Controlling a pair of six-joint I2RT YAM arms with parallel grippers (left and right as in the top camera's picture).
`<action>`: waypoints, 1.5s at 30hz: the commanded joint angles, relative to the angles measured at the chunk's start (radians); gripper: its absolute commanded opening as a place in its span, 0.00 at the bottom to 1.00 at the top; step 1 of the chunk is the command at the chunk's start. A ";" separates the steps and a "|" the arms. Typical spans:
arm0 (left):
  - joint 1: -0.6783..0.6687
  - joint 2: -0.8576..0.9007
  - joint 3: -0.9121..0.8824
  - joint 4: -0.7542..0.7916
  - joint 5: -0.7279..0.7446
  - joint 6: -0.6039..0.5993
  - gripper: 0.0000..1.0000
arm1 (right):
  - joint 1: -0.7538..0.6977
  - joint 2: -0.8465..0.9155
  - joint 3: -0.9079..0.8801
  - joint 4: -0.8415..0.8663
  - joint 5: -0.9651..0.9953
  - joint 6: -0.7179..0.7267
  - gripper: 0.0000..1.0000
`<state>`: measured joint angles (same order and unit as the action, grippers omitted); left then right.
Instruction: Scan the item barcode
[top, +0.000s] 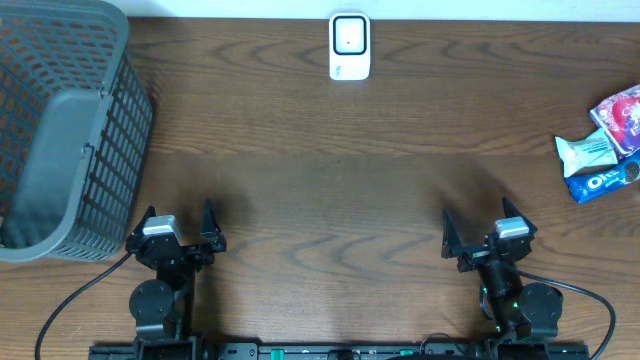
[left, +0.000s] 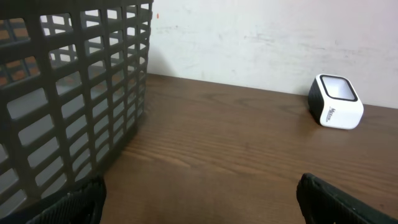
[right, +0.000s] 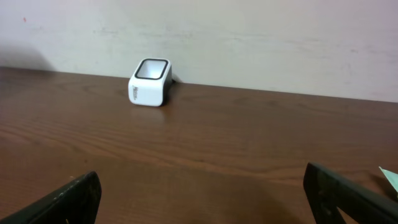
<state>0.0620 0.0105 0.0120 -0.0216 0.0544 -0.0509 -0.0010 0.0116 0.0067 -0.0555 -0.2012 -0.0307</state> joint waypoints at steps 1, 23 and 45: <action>0.004 -0.006 -0.008 -0.045 0.013 0.013 0.98 | -0.005 -0.006 -0.001 -0.005 0.008 -0.008 0.99; 0.004 -0.006 -0.008 -0.045 0.013 0.013 0.98 | -0.005 -0.006 0.000 -0.016 0.072 0.074 0.99; 0.004 -0.006 -0.008 -0.045 0.013 0.013 0.98 | -0.005 -0.006 0.000 -0.012 0.062 0.048 0.99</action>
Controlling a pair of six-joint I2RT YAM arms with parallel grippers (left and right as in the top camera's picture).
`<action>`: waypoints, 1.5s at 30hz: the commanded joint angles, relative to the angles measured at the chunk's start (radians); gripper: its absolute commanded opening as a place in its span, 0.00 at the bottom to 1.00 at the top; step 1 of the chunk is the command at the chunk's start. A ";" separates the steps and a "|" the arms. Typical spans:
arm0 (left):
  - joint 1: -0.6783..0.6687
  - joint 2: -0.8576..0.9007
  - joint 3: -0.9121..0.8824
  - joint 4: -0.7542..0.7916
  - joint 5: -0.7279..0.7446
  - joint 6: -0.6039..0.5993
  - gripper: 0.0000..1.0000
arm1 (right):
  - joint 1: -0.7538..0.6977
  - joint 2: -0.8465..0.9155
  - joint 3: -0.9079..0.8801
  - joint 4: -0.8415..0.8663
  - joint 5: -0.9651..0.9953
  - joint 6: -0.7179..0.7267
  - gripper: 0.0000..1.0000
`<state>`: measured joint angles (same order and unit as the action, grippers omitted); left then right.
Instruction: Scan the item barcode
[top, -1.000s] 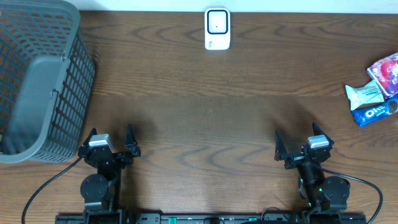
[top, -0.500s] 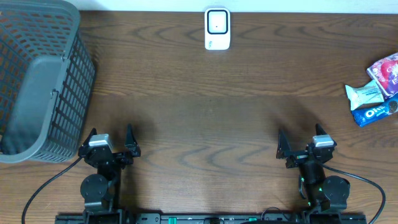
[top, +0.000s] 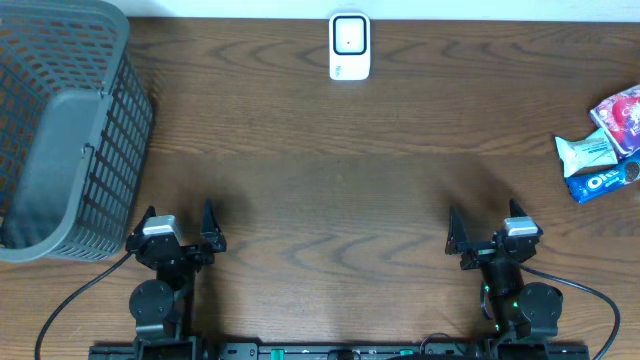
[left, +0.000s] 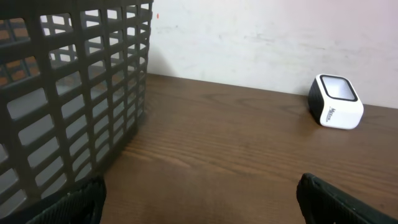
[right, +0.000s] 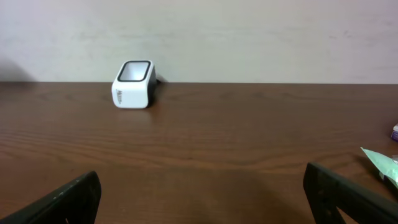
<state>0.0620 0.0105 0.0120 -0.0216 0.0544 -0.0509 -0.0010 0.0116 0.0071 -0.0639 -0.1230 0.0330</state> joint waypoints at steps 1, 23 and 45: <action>0.004 -0.006 -0.008 -0.045 0.013 0.013 0.98 | -0.005 -0.006 -0.001 -0.003 -0.023 -0.015 0.99; 0.004 -0.006 -0.008 -0.045 0.013 0.013 0.98 | -0.005 -0.006 -0.001 -0.001 -0.025 -0.015 0.99; 0.005 -0.009 -0.008 -0.045 0.047 0.089 0.98 | -0.005 -0.006 -0.001 -0.001 -0.025 -0.015 0.99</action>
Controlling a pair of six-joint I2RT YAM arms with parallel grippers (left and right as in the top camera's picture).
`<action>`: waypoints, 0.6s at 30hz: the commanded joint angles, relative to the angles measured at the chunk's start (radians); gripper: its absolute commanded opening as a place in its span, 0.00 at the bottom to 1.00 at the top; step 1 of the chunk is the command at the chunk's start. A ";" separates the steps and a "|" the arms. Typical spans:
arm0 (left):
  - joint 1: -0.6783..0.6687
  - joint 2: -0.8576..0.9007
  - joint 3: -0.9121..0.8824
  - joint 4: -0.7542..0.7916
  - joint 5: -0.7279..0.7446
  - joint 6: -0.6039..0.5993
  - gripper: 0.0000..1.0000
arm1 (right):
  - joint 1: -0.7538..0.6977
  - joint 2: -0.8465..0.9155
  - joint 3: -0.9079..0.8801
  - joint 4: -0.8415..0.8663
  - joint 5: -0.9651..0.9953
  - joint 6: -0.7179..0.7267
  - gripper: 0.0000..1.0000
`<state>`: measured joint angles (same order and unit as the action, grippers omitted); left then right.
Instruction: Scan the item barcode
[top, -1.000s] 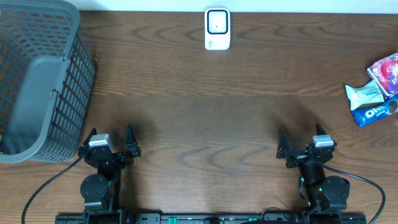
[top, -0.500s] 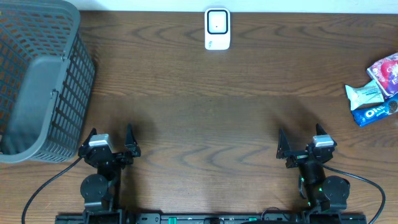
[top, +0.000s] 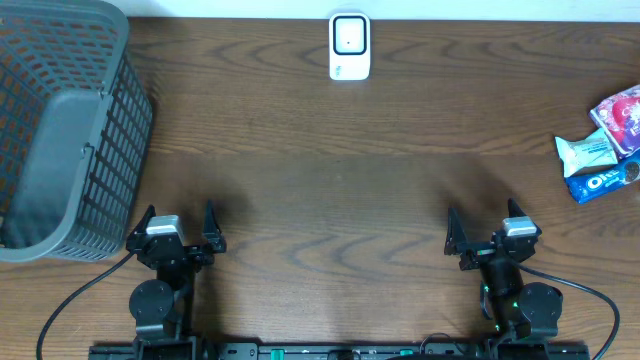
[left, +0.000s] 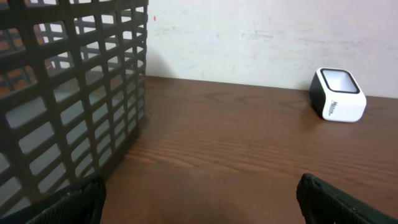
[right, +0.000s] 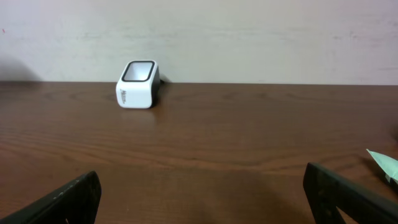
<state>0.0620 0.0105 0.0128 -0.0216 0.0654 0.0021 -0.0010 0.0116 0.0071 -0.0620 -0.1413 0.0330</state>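
A white barcode scanner (top: 349, 46) with a dark window stands at the table's far edge, middle; it also shows as the scanner (left: 337, 102) and the scanner (right: 138, 84). Snack packets lie at the right edge: a red one (top: 620, 112), a pale green one (top: 587, 152), a blue Oreo pack (top: 600, 182). A corner of the pale green packet (right: 384, 164) shows in the right wrist view. My left gripper (top: 178, 226) and right gripper (top: 485, 231) rest near the front edge, both open and holding nothing.
A dark grey mesh basket (top: 60, 120) fills the far left of the table; its wall (left: 68, 93) looms close on the left of the left wrist view. A pale wall runs behind the table.
The left wrist view has turned slightly, the scanner now a little higher and further right in it. The right wrist view shifted a touch, the scanner further right. Both grippers remain open.
First both arms rested open near the front edge, the right wrist view tilted. Then the right gripper had levelled and turned right, bringing the green packet's corner into view. Now both have shifted only slightly.
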 joint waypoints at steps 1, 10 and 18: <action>0.005 -0.009 -0.008 -0.045 0.036 0.035 0.98 | -0.005 -0.006 -0.001 -0.003 -0.006 -0.015 0.99; 0.005 -0.009 -0.009 -0.045 0.037 0.067 0.98 | -0.005 -0.006 -0.001 -0.003 -0.007 -0.015 0.99; 0.004 -0.009 -0.008 -0.045 0.039 0.036 0.98 | -0.005 -0.006 -0.001 -0.003 -0.006 -0.015 0.99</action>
